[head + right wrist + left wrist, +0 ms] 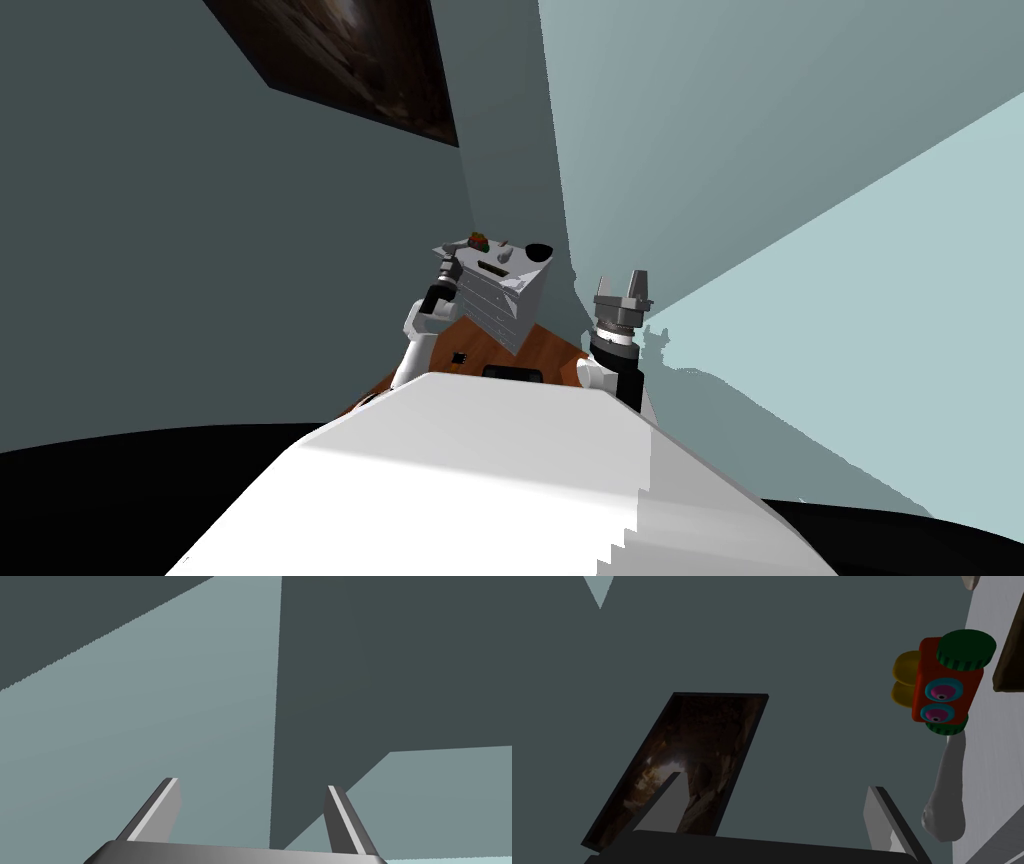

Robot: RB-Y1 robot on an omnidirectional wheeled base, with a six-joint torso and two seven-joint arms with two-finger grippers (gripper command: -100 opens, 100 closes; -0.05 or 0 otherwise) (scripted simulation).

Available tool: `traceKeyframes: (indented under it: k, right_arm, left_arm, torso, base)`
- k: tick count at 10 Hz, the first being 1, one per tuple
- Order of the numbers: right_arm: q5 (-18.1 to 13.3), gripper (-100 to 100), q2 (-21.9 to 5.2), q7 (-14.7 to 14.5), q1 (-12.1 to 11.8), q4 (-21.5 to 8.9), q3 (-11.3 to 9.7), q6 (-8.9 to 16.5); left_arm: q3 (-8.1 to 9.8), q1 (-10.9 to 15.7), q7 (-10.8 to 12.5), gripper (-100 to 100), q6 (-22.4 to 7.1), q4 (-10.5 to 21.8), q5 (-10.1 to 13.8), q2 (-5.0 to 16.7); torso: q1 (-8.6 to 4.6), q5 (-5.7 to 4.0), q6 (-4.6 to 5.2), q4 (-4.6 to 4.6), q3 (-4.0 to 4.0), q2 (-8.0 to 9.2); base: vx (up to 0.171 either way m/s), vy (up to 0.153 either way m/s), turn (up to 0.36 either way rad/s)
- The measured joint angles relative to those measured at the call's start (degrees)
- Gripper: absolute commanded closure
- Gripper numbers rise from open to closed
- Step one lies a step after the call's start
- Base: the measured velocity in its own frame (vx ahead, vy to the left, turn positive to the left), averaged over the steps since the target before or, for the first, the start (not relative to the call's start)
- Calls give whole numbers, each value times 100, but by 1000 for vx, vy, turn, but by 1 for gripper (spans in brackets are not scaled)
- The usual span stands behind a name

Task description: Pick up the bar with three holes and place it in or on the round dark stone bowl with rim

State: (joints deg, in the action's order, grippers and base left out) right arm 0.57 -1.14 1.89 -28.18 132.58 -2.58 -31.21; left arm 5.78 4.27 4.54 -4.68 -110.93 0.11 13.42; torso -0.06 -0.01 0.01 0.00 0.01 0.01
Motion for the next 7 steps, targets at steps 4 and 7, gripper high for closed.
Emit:
traceKeyframes:
  k: [4,7]
  right_arm:
    - [0,0,0,0,0,0,0,0]
    - [0,0,0,0,0,0,0,0]
  left_arm:
    - [52,592,170,-100,-575,462,110,160]
    - [70,764,225,-100,-842,572,156,229]
  torso:
    - [-4,-1,1,0,1,1]
    - [2,1,-2,0,1,2]
  base:
    - [-1,-2,-6]
    - [1,3,7]
